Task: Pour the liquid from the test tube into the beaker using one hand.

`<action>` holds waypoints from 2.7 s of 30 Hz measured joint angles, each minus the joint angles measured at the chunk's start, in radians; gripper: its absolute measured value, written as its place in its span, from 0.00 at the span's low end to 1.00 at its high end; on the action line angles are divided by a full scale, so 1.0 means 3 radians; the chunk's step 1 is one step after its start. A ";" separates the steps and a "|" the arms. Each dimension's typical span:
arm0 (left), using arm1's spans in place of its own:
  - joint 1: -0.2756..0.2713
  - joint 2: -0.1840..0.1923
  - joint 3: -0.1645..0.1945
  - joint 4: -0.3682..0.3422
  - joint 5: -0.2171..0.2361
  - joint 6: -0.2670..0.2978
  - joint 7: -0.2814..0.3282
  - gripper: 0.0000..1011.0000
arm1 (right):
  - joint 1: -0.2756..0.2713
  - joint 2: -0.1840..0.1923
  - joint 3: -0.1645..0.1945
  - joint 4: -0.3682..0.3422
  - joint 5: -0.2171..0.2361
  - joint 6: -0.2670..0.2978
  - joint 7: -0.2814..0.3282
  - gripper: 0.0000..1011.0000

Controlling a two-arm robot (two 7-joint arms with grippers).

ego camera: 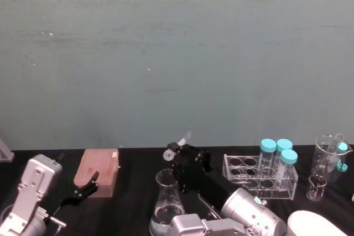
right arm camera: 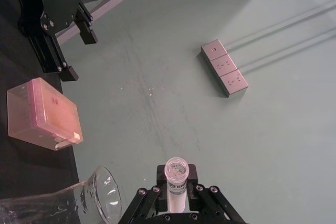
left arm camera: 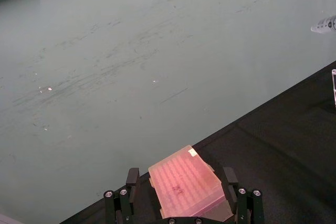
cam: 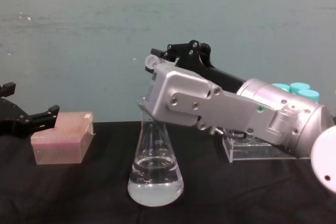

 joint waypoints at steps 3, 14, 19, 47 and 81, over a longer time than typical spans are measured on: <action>0.0000 0.0000 0.0000 0.0000 0.0000 0.0000 0.0000 0.99 | 0.0001 0.0001 -0.0010 0.0002 -0.0016 0.0000 -0.0017 0.21; 0.0000 0.0000 0.0000 0.0000 0.0000 0.0000 0.0000 0.99 | 0.0001 0.0017 -0.0028 -0.0003 -0.0067 0.0025 -0.0069 0.21; 0.0000 0.0000 0.0000 0.0000 0.0000 0.0000 0.0000 0.99 | 0.0002 0.0016 -0.0035 -0.0001 -0.0088 0.0046 -0.0095 0.21; 0.0000 0.0000 0.0000 0.0000 0.0000 0.0000 0.0000 0.99 | 0.0089 0.0001 -0.0103 0.0144 -0.0228 0.0052 -0.0297 0.21; 0.0000 0.0000 0.0000 0.0000 0.0000 0.0000 0.0000 0.99 | 0.0228 -0.0008 -0.0158 0.0367 -0.0351 0.0022 -0.0555 0.21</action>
